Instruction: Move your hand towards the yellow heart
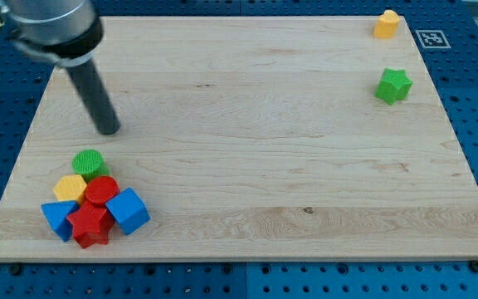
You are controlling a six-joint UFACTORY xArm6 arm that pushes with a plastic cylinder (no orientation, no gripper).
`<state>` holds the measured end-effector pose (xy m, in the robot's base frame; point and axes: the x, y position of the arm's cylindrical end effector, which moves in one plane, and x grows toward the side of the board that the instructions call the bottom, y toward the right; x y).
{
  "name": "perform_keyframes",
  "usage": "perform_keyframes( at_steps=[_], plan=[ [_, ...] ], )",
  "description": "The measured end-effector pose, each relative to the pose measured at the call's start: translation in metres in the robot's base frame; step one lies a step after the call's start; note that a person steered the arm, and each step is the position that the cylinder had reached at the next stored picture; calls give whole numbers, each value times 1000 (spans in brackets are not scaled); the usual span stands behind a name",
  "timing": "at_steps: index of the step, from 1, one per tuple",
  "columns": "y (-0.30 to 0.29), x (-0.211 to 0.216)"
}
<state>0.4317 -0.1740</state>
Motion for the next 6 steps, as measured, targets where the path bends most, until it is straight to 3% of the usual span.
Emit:
perform_keyframes(
  at_steps=[2,4,6],
  plan=[
    [100,-120],
    [263,-222],
    [325,-240]
  ],
)
